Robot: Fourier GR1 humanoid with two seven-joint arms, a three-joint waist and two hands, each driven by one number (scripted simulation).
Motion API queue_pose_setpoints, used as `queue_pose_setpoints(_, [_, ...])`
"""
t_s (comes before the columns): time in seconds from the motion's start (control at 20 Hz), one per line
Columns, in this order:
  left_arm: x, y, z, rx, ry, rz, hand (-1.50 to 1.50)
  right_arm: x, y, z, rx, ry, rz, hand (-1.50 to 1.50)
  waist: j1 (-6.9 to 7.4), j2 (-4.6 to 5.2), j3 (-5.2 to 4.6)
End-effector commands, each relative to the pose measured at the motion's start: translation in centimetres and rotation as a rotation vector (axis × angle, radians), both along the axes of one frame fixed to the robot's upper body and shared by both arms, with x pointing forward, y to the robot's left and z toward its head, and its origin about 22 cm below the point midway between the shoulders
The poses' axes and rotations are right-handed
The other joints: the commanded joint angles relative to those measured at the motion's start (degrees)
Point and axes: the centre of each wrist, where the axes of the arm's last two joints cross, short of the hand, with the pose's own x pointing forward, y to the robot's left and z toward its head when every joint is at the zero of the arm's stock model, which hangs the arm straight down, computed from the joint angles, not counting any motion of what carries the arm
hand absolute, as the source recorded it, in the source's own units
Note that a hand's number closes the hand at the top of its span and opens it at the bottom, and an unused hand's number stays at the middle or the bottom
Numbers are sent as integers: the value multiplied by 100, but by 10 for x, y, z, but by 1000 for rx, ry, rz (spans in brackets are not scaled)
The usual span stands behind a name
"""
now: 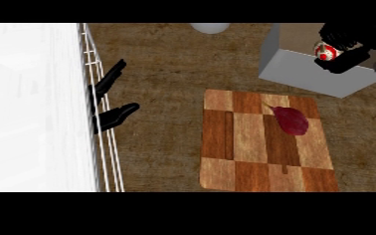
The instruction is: Pick the cupcake from the cutting board and place it in the cardboard box
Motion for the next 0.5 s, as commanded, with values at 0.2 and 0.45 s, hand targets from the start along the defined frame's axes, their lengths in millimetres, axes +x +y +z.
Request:
queue_pose_setpoints(0.2, [8, -2, 24, -63, -122, -53, 0, 9, -12, -20, 32, 159, 162, -150, 68, -64, 138])
queue_pose_setpoints(0.45, [10, -14, 29, -89, -102, -46, 0, 12, -25, -6, 399, 39, 246, -150, -45, -110, 155])
